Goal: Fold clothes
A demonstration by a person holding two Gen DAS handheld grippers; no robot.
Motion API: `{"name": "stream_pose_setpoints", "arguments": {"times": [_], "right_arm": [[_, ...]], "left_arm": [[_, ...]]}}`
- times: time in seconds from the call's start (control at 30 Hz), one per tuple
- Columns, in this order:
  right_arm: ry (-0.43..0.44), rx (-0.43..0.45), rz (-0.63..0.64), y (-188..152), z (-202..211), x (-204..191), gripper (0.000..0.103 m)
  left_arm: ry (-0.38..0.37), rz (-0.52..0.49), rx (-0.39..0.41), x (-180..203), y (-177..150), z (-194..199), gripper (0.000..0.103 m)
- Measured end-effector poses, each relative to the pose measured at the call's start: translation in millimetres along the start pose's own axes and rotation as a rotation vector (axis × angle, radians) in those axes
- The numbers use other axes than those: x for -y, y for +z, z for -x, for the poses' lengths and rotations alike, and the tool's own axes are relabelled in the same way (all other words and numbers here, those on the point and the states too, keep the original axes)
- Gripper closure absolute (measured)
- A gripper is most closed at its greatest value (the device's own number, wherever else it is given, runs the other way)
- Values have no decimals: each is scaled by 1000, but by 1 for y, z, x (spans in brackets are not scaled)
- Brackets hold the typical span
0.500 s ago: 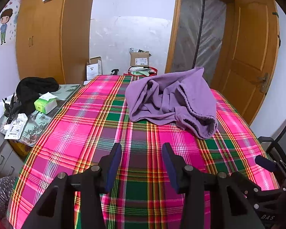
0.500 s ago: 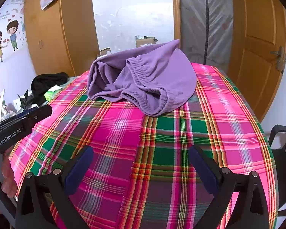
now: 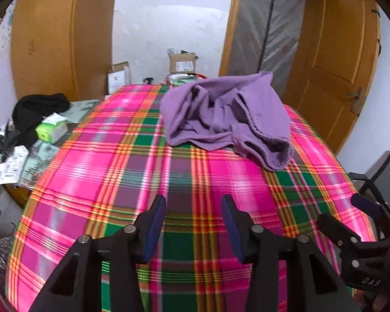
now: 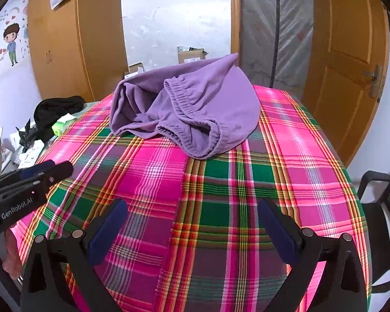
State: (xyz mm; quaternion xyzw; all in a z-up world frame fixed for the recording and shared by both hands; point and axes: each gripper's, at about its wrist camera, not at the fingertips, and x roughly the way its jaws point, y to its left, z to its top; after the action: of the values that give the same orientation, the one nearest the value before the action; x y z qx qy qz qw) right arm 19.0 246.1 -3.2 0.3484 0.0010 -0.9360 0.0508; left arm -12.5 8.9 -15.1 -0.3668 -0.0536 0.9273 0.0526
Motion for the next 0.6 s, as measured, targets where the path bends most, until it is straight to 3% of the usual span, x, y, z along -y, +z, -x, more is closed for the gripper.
{"name": "stream_pose_setpoints", "arguments": {"times": [0.3, 0.6], "right_arm": [[-16, 4, 6, 4, 2, -1, 3], [-26, 11, 13, 9, 5, -2, 3]], "left_arm": [[15, -68, 3, 13, 0, -2, 56], [1, -42, -11, 8, 4, -4, 55]]}}
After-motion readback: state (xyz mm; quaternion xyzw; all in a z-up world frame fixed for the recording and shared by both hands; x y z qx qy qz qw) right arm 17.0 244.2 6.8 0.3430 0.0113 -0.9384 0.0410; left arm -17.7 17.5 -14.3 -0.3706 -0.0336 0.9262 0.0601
